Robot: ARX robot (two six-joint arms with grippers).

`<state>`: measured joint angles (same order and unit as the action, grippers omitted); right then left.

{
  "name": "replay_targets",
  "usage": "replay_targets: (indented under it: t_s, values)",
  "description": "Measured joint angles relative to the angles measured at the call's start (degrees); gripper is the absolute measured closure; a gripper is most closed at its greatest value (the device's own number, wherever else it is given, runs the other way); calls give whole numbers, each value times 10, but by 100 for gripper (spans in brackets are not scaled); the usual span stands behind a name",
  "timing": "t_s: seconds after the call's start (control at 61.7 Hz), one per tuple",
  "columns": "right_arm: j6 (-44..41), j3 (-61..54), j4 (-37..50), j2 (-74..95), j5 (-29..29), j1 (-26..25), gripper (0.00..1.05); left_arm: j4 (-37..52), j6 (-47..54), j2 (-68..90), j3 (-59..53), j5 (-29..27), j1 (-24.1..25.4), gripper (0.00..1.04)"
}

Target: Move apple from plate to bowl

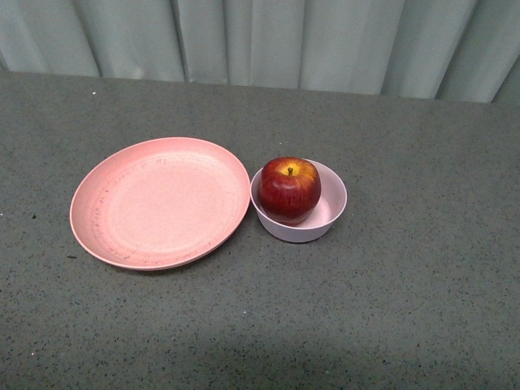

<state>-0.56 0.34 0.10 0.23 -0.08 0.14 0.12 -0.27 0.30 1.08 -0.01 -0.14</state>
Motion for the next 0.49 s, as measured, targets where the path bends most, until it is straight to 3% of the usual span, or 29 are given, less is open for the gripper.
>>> replay_targets:
  t_s: [0.486]
  values:
    - [0, 0, 0, 0, 0, 0, 9, 0, 0, 0, 0, 0, 0, 7]
